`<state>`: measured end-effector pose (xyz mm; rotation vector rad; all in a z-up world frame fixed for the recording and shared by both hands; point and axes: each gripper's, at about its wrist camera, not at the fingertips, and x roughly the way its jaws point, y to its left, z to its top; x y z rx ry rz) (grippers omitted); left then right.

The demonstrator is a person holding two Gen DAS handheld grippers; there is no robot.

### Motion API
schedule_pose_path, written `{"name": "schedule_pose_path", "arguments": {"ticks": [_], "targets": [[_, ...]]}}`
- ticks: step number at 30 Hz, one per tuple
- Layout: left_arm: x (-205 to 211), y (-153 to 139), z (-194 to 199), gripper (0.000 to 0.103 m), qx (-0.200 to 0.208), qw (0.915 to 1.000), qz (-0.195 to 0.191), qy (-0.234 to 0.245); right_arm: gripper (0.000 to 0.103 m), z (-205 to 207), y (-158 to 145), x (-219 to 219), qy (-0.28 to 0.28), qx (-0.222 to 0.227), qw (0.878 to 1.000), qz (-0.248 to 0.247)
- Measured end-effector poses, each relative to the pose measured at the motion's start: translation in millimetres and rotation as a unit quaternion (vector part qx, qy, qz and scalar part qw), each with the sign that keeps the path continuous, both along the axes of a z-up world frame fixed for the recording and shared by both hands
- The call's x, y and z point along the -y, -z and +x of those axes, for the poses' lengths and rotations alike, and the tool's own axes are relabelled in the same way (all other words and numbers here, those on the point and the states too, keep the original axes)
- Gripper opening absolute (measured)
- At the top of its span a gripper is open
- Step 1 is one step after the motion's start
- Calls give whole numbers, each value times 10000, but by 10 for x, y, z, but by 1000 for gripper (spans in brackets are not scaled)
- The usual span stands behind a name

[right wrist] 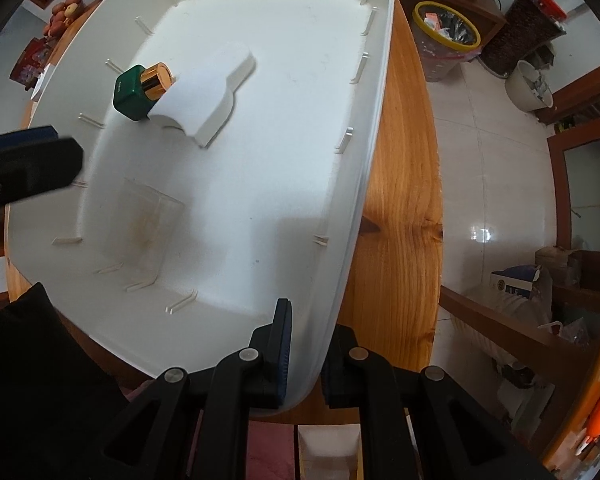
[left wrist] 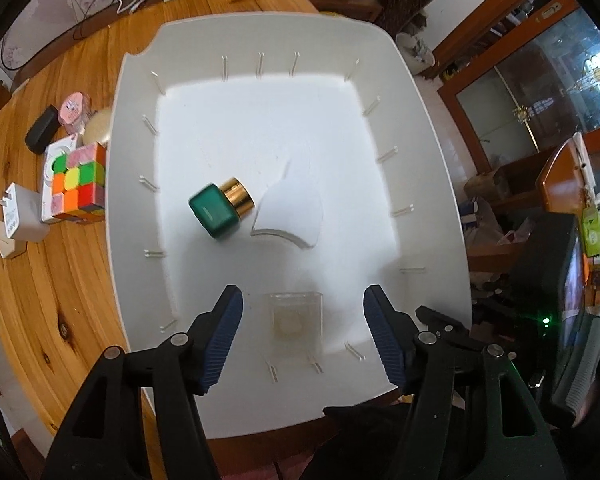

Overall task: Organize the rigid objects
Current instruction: 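Carry the clear box into the white tray and open the left gripper, then move the left tool back toward the white charger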

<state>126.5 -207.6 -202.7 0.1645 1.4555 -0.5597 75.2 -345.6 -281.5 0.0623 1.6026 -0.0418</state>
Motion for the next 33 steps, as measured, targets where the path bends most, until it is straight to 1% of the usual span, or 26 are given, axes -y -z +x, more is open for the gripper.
{"name": "schedule_pose_path", "arguments": {"ticks": [3, 6, 14, 21, 27, 33], "targets": [[-26, -37, 4, 67, 150, 9999, 28, -15, 12, -8, -5, -8, 26, 34, 10000, -39], [-65, -85, 9, 67, 282, 9996, -23, -15, 12, -22, -11, -14, 43, 58, 9999, -71], [-302, -254, 24, 67, 886, 9956, -235, -178, 12, -51, -22, 0, 176, 103, 9998, -74], [-566, -323, 73, 67, 1345, 9903, -160, -318, 12, -62, -20, 53, 343, 151, 9993, 41], [-800, -345, 155, 67, 1412, 9889, -80, -455, 12, -50, 10, 87, 525, 132, 9984, -136], [-1050, -350, 259, 67, 1432, 9876, 33, -649, 12, -58, 17, 52, 665, 119, 9976, -166]]}}
